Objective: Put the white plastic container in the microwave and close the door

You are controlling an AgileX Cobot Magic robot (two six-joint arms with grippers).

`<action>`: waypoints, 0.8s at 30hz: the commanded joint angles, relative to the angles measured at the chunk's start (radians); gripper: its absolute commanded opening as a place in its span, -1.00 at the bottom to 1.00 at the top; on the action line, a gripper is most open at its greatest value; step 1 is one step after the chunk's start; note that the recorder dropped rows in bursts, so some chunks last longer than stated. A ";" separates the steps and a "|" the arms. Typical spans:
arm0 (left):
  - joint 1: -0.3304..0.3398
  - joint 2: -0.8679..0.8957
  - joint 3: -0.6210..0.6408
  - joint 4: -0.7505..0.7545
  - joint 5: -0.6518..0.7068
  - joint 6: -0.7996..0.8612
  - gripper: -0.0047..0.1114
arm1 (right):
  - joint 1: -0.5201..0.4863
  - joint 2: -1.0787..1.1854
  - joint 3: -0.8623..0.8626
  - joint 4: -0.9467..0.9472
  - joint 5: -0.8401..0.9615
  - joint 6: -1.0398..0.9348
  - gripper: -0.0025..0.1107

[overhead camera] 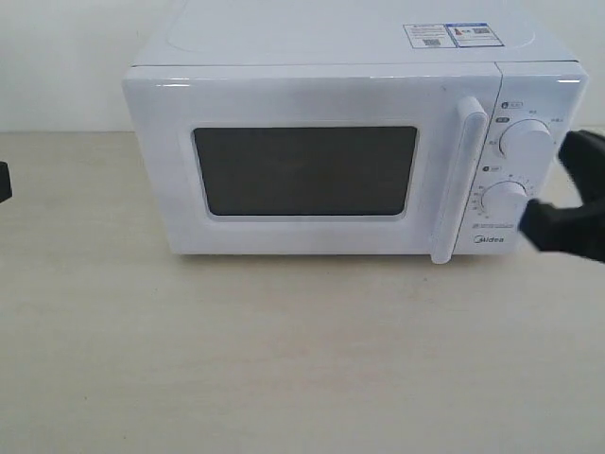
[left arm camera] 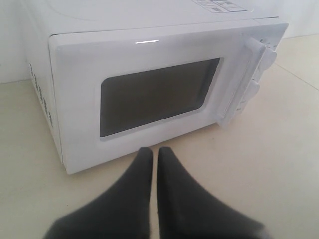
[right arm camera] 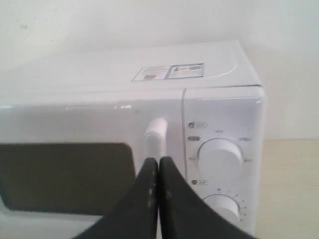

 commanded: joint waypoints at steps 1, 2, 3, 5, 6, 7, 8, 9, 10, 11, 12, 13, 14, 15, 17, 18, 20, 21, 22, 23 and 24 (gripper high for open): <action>0.001 -0.007 0.004 0.008 -0.008 -0.001 -0.84 | -0.164 -0.111 0.006 0.020 0.056 0.003 -0.96; 0.001 -0.007 0.004 0.008 -0.008 -0.001 -0.84 | -0.211 -0.136 0.006 0.030 0.061 0.001 -0.96; 0.001 -0.007 0.004 0.008 -0.008 -0.001 -0.84 | -0.258 -0.161 0.006 0.043 0.065 0.001 -0.96; 0.001 -0.007 0.004 0.008 -0.008 -0.001 -0.84 | -0.341 -0.212 0.006 0.077 0.068 0.001 -0.96; 0.001 -0.007 0.004 0.008 -0.008 -0.001 -0.84 | -0.385 -0.236 0.006 0.096 0.068 0.001 -0.96; 0.001 -0.007 0.004 0.008 -0.008 -0.001 -0.84 | -0.428 -0.255 0.006 0.108 0.068 0.001 -0.96; 0.001 -0.007 0.004 0.008 -0.008 -0.001 -0.84 | -0.468 -0.277 0.006 0.119 0.076 -0.003 -0.96; 0.001 -0.007 0.004 0.008 -0.008 -0.001 -0.84 | -0.505 -0.299 0.006 0.124 0.093 -0.021 -0.96; 0.001 -0.007 0.004 0.008 -0.008 -0.001 -0.84 | -0.535 -0.316 0.006 0.124 0.115 -0.047 -0.96; 0.001 -0.007 0.004 0.008 -0.008 -0.001 -0.84 | -0.571 -0.336 0.006 0.124 0.150 -0.092 -0.96; 0.001 -0.007 0.004 0.008 -0.008 -0.001 -0.84 | -0.606 -0.355 0.006 0.124 0.197 -0.142 -0.96; 0.001 -0.007 0.004 0.008 -0.008 -0.001 -0.84 | -0.644 -0.373 0.006 0.124 0.254 -0.189 -0.96; 0.001 -0.007 0.004 0.008 -0.008 -0.001 -0.84 | -0.674 -0.389 0.006 0.124 0.303 -0.226 -0.96; 0.001 -0.007 0.004 0.008 -0.008 -0.001 -0.84 | -0.711 -0.402 0.006 0.124 0.363 -0.265 -0.96; 0.001 -0.007 0.004 0.008 -0.008 -0.001 -0.84 | -0.775 -0.412 0.006 0.124 0.468 -0.317 -0.96; 0.001 -0.007 0.004 0.008 -0.008 -0.001 -0.84 | -0.799 -0.414 0.006 0.124 0.505 -0.331 -0.96; 0.001 -0.007 0.004 0.008 -0.008 -0.001 -0.84 | -0.827 -0.414 0.006 0.124 0.549 -0.339 -0.96; 0.001 -0.007 0.004 0.008 -0.008 -0.001 -0.84 | -0.834 -0.414 0.006 0.124 0.564 -0.339 -0.96; 0.001 -0.007 0.004 0.008 -0.008 -0.001 -0.84 | -0.834 -0.414 0.006 0.124 0.571 -0.339 -0.96; 0.001 -0.007 0.004 0.008 -0.008 -0.001 -0.84 | -0.834 -0.414 0.006 0.124 0.579 -0.339 -0.96; 0.001 -0.007 0.004 0.008 -0.008 -0.001 -0.84 | -0.834 -0.414 0.006 0.124 0.586 -0.339 -0.96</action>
